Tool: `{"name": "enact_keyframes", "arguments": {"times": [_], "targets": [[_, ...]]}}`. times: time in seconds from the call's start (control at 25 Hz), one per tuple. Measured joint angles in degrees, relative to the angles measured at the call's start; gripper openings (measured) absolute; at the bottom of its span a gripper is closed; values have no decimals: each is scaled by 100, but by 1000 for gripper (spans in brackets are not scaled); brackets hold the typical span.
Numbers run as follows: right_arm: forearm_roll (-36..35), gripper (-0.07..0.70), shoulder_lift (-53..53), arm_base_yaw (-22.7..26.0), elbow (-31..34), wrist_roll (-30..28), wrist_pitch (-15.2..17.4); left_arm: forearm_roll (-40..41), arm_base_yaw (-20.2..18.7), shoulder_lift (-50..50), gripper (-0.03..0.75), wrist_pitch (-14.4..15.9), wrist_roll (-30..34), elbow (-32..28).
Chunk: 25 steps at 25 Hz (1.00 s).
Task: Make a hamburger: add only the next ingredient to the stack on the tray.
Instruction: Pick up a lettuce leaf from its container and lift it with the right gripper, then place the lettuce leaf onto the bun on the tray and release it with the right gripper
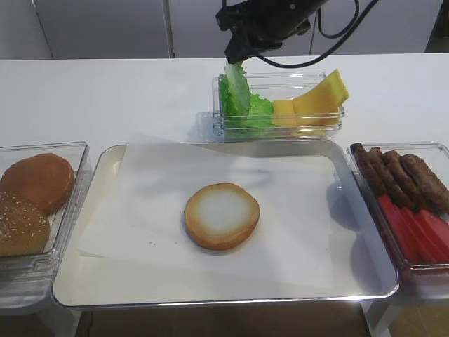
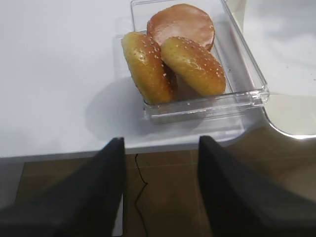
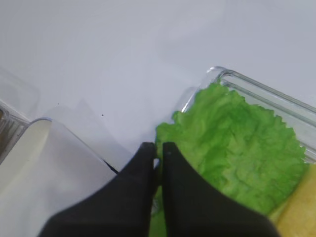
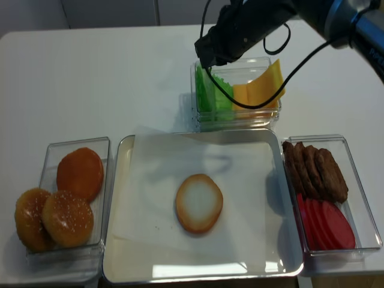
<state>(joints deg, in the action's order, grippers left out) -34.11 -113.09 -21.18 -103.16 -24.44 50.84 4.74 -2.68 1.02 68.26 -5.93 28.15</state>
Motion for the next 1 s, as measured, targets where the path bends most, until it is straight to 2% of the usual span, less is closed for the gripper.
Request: {"name": "enact_keyframes", "arguments": {"times": [0.36,0.6,0.84,1.0], "targets": [[388,47,643,0,124,41,586,0,0,0,355,0,0,0],[391,47,1292,0,263,62,844,0,0,0,355,0,0,0],[379,46,1925,0,917,171,957,0,0,0,355,0,0,0],[379,47,2238,0,1622,171,952,0,0,0,355,0,0,0]]}}
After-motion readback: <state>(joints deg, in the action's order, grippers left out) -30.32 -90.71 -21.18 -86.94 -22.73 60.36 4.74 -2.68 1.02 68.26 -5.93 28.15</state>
